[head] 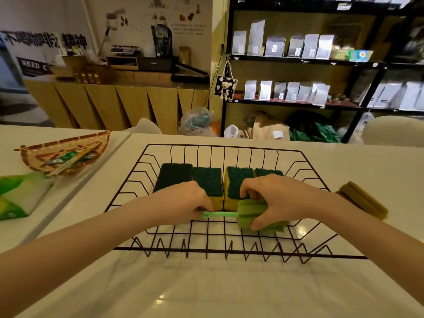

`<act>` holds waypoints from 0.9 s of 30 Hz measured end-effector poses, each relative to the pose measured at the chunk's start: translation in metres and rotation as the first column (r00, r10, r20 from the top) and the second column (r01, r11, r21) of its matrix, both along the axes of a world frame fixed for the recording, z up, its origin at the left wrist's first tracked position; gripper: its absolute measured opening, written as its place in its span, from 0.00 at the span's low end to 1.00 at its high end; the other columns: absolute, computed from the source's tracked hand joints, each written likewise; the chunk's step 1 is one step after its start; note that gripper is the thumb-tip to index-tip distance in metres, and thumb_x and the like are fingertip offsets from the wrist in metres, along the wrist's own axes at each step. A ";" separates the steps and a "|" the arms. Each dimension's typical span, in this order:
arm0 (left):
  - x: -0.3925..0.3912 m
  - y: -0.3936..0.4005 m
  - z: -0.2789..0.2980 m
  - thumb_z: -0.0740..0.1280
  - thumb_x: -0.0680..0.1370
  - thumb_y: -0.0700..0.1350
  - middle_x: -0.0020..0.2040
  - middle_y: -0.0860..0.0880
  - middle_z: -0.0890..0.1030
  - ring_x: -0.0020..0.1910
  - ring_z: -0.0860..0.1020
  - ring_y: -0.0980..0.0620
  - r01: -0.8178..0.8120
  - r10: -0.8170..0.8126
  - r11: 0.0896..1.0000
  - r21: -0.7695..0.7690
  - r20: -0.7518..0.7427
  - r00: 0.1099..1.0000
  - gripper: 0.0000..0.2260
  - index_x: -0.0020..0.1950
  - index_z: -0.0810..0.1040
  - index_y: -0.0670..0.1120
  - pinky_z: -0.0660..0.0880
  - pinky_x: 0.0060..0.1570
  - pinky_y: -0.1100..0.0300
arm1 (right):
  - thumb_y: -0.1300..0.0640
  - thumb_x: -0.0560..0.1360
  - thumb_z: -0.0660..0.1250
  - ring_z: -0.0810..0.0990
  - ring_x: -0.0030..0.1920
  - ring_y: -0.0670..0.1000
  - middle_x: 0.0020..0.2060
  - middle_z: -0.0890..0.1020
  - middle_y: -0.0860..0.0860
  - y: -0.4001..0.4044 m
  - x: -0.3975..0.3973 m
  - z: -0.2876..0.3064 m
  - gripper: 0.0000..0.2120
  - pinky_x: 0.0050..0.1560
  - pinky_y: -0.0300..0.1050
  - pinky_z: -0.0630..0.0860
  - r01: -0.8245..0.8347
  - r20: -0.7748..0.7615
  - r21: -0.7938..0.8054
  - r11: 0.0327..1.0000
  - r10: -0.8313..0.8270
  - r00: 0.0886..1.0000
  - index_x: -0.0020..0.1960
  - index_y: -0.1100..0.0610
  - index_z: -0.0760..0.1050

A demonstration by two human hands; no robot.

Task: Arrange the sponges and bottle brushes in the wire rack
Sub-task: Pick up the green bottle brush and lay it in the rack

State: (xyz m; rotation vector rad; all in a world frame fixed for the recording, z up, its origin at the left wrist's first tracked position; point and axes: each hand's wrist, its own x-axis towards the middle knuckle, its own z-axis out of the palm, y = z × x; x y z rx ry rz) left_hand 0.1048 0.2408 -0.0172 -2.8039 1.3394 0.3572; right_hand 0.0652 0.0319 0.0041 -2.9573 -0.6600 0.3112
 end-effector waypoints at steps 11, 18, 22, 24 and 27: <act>0.001 -0.019 0.000 0.61 0.77 0.41 0.56 0.48 0.81 0.52 0.78 0.52 0.097 -0.095 0.994 -0.042 0.034 0.995 0.14 0.63 0.74 0.47 0.75 0.55 0.61 | 0.41 0.64 0.72 0.72 0.45 0.46 0.47 0.75 0.46 -0.014 -0.009 0.008 0.21 0.39 0.37 0.70 0.033 -0.004 -0.068 0.997 -0.034 0.999 0.49 0.45 0.65; 0.000 -0.027 -0.005 0.62 0.77 0.44 0.56 0.49 0.81 0.54 0.77 0.52 0.106 -0.105 0.994 -0.016 0.068 0.992 0.14 0.63 0.74 0.49 0.75 0.57 0.58 | 0.42 0.64 0.73 0.68 0.44 0.45 0.42 0.69 0.43 -0.022 -0.009 0.000 0.21 0.39 0.36 0.68 0.066 0.014 -0.063 0.996 -0.065 0.998 0.52 0.48 0.70; 0.000 -0.027 -0.007 0.62 0.77 0.44 0.55 0.49 0.81 0.53 0.78 0.52 0.094 -0.093 0.996 -0.007 0.074 0.993 0.14 0.62 0.74 0.49 0.75 0.57 0.57 | 0.42 0.64 0.73 0.69 0.42 0.45 0.40 0.68 0.41 -0.022 -0.009 -0.004 0.22 0.36 0.35 0.67 0.051 0.033 -0.069 0.996 -0.048 0.998 0.53 0.48 0.69; 0.001 -0.027 -0.008 0.62 0.77 0.44 0.54 0.48 0.81 0.52 0.79 0.52 0.092 -0.092 0.996 -0.003 0.070 0.993 0.14 0.62 0.75 0.49 0.76 0.56 0.56 | 0.42 0.64 0.72 0.69 0.43 0.46 0.42 0.70 0.43 -0.021 -0.009 -0.007 0.23 0.36 0.36 0.67 0.050 0.037 -0.083 0.995 -0.047 0.998 0.54 0.49 0.69; 0.001 -0.028 -0.007 0.62 0.77 0.45 0.54 0.47 0.81 0.52 0.79 0.51 0.095 -0.097 0.995 0.034 0.064 0.993 0.13 0.62 0.75 0.48 0.77 0.56 0.54 | 0.43 0.64 0.73 0.70 0.43 0.47 0.41 0.69 0.43 -0.021 -0.009 -0.009 0.24 0.36 0.35 0.66 0.047 0.037 -0.070 0.996 -0.044 0.998 0.55 0.49 0.68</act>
